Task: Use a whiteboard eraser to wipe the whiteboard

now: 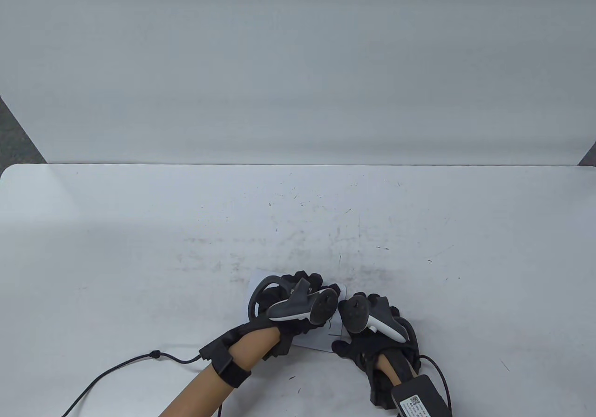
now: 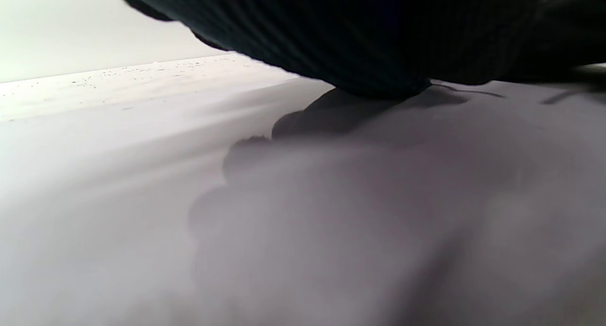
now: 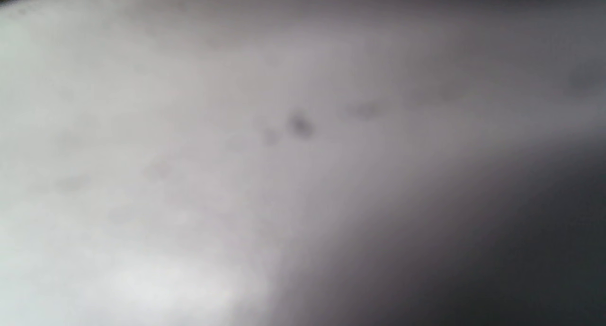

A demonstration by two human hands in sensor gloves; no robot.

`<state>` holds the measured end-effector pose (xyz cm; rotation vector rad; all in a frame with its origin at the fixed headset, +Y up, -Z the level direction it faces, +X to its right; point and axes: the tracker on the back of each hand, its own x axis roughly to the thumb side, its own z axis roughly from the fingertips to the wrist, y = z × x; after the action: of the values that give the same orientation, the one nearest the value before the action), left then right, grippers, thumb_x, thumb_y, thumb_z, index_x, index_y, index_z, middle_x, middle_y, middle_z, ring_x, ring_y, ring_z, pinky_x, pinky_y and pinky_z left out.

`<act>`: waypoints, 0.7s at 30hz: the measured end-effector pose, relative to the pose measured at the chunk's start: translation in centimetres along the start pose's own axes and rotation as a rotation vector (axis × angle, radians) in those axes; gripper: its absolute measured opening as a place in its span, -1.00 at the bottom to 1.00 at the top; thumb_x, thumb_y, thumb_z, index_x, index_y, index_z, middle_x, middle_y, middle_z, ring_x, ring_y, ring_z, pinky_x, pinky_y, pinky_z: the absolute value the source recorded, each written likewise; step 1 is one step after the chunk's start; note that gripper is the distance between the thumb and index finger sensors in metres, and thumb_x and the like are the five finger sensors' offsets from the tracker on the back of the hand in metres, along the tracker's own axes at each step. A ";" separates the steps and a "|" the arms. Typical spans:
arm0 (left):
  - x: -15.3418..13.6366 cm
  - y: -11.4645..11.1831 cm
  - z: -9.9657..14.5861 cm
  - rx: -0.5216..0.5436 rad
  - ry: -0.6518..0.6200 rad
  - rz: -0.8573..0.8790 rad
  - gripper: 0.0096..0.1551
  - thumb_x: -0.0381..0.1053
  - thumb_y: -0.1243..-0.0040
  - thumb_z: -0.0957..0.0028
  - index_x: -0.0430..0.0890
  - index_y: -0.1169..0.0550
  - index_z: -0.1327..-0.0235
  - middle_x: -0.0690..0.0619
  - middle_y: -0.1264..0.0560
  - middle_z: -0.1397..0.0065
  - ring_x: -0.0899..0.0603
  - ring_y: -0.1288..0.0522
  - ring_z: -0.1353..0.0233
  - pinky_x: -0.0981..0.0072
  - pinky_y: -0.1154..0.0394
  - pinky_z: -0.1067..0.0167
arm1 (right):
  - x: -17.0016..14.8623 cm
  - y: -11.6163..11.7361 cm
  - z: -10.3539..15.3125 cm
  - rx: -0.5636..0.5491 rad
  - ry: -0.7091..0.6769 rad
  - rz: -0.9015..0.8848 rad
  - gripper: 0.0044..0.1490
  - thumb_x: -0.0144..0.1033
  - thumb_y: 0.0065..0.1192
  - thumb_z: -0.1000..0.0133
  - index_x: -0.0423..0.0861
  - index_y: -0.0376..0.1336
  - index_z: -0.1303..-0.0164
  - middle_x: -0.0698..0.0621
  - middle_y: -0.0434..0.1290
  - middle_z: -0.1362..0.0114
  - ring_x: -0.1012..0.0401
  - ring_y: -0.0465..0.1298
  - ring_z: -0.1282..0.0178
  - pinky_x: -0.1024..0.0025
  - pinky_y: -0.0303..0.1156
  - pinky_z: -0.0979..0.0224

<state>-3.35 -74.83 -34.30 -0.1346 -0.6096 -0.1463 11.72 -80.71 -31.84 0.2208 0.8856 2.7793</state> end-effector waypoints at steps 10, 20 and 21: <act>2.2 -0.5 3.0 -0.011 -0.087 0.031 -0.14 0.24 -0.34 0.13 0.29 -0.34 -0.54 -0.16 -0.28 -0.59 -0.31 -0.34 -0.37 -0.15 -0.33 -0.19 | 0.0 -0.1 0.0 -0.004 0.001 0.006 0.12 0.22 -0.14 0.25 0.13 -0.56 -0.28 -0.04 -0.64 -0.49 -0.14 -0.61 -0.46 -0.37 -0.59 -0.34; 0.2 0.2 -0.2 -0.056 0.000 0.051 -0.16 0.24 -0.37 0.14 0.36 -0.36 -0.51 -0.10 -0.31 -0.61 -0.29 -0.36 -0.39 -0.15 -0.33 -0.23 | 0.0 0.0 -0.1 -0.005 0.004 0.010 0.11 0.22 -0.15 0.24 0.13 -0.56 -0.28 -0.04 -0.64 -0.49 -0.14 -0.61 -0.46 -0.37 -0.58 -0.35; -0.2 0.3 -0.9 -0.064 0.017 0.058 -0.16 0.24 -0.36 0.14 0.37 -0.37 -0.51 -0.10 -0.31 -0.61 -0.29 -0.36 -0.39 -0.15 -0.33 -0.23 | 0.0 0.0 -0.1 -0.005 0.004 0.010 0.11 0.22 -0.15 0.24 0.13 -0.56 -0.27 -0.04 -0.64 -0.49 -0.13 -0.61 -0.46 -0.36 -0.58 -0.35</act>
<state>-2.92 -74.70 -35.17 -0.2126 -0.5842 -0.1108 11.71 -80.72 -31.90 0.2192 0.8813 2.7912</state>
